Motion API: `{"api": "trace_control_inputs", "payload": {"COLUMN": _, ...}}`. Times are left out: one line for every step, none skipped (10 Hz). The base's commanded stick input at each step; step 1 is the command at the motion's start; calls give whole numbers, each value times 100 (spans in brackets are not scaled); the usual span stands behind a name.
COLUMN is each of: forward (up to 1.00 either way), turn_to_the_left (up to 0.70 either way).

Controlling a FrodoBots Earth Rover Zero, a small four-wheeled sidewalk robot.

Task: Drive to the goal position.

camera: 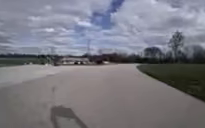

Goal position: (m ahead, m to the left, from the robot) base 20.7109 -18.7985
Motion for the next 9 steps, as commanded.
{"api": "trace_control_inputs", "payload": {"forward": 100, "turn_to_the_left": -38}}
{"api": "trace_control_inputs", "payload": {"forward": 100, "turn_to_the_left": -38}}
{"api": "trace_control_inputs", "payload": {"forward": 100, "turn_to_the_left": -38}}
{"api": "trace_control_inputs", "payload": {"forward": 100, "turn_to_the_left": -24}}
{"api": "trace_control_inputs", "payload": {"forward": 100, "turn_to_the_left": 0}}
{"api": "trace_control_inputs", "payload": {"forward": 100, "turn_to_the_left": 0}}
{"api": "trace_control_inputs", "payload": {"forward": 100, "turn_to_the_left": 0}}
{"api": "trace_control_inputs", "payload": {"forward": 100, "turn_to_the_left": 0}}
{"api": "trace_control_inputs", "payload": {"forward": 100, "turn_to_the_left": 0}}
